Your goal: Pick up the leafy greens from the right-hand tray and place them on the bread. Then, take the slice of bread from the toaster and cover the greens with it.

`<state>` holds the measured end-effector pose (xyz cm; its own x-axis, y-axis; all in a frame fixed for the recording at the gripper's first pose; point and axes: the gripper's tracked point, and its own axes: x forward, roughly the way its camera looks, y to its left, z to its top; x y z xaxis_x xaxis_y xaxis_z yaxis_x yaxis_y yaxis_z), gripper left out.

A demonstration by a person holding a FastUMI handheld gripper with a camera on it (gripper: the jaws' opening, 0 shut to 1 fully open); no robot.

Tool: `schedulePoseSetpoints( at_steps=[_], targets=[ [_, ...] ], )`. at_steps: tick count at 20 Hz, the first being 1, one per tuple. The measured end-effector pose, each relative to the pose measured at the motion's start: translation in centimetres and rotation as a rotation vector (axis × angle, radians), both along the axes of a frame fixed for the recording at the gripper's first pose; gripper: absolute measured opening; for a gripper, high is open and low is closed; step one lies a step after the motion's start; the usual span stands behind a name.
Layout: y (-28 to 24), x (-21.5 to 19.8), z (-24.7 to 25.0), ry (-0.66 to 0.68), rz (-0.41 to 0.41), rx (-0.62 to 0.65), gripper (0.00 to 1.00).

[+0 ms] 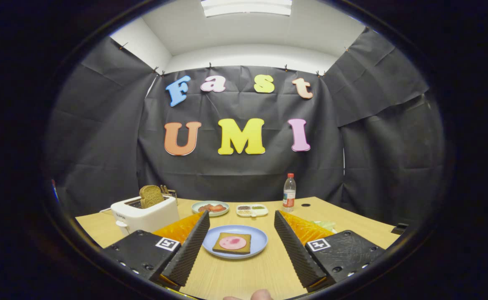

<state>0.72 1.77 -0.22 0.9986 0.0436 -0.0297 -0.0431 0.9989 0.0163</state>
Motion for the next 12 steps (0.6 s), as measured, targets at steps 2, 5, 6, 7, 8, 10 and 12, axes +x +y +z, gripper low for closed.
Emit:
schedulePoseSetpoints(
  at_steps=[2,5,6,7,8,10,12],
  targets=[
    [0.22,0.0,0.02,0.003,0.008,-0.005,0.95],
    [0.63,-0.15,-0.15,0.003,0.028,-0.014,0.95],
    [0.87,-0.13,-0.23,0.007,0.036,-0.018,0.95],
    [0.81,-0.09,-0.31,0.01,0.039,-0.018,0.95],
    [0.72,-0.01,-0.31,0.012,0.04,-0.018,0.95],
    [0.41,0.06,-0.29,0.012,0.037,-0.018,0.95],
    [0.1,0.04,-0.12,0.007,0.038,-0.02,0.95]
  ],
)
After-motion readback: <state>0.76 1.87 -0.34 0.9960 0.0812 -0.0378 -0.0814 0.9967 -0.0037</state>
